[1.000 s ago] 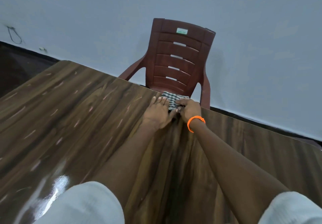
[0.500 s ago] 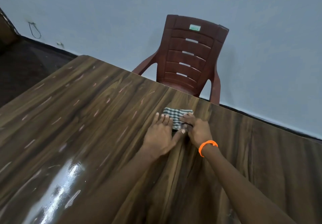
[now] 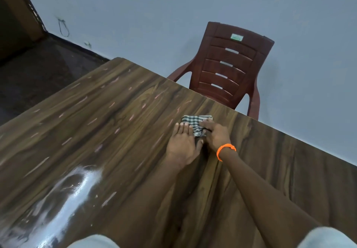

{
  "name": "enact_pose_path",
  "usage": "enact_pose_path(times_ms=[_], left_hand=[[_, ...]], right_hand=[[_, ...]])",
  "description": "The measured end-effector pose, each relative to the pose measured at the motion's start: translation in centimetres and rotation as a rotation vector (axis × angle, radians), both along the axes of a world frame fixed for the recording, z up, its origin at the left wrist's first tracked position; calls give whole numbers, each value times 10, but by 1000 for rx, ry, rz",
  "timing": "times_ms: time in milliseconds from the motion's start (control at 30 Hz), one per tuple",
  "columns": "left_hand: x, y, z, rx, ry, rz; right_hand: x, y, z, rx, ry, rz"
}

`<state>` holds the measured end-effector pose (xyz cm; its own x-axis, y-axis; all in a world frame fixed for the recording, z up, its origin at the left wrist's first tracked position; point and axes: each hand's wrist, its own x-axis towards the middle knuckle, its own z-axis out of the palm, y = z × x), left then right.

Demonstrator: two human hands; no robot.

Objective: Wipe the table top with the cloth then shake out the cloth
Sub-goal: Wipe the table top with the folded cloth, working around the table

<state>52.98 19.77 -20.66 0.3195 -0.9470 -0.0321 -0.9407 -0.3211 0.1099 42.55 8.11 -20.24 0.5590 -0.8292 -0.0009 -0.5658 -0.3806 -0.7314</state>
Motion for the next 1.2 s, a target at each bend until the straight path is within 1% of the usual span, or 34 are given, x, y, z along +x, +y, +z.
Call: enact_pose_path(times_ms=[67,167,267,333,400,467,533,633,700,833,1000,1100,1200], left_hand=[[-5,22,-1,-1,35,-2],[-21,55,-2,-31,95,-9],[-52,80,-4,-90,160,-28],[-72,83,-4,-75,189,-55],[-80,74,-1,-37,172,-102],[-74,57,0,-16,106,-143],[-60,41,2,-4,34,-146],[-36,35,1,-19,2,-72],[-22,47,-3,-29,10,-18],[-17,91,-7,-27,102,41],[-58,151,-9,-95,184,54],[-89,161,-6,-99,252,28],[-106,144,-2,-96,335,45]], right_hand=[[-8,21,-6,18,-23,44],[-33,48,-8,-20,-45,126],[-71,65,-7,-93,3,192],[-95,69,-8,-170,50,178],[-104,66,-9,-190,98,108],[-98,59,-8,-177,108,14],[-83,49,-7,-147,69,-59],[-49,44,-10,-120,64,-28],[-30,52,-9,-97,77,20],[-23,89,-8,-94,55,129],[-66,132,-18,-201,88,286],[-106,141,-19,-223,93,263],[-123,142,-17,-265,123,137]])
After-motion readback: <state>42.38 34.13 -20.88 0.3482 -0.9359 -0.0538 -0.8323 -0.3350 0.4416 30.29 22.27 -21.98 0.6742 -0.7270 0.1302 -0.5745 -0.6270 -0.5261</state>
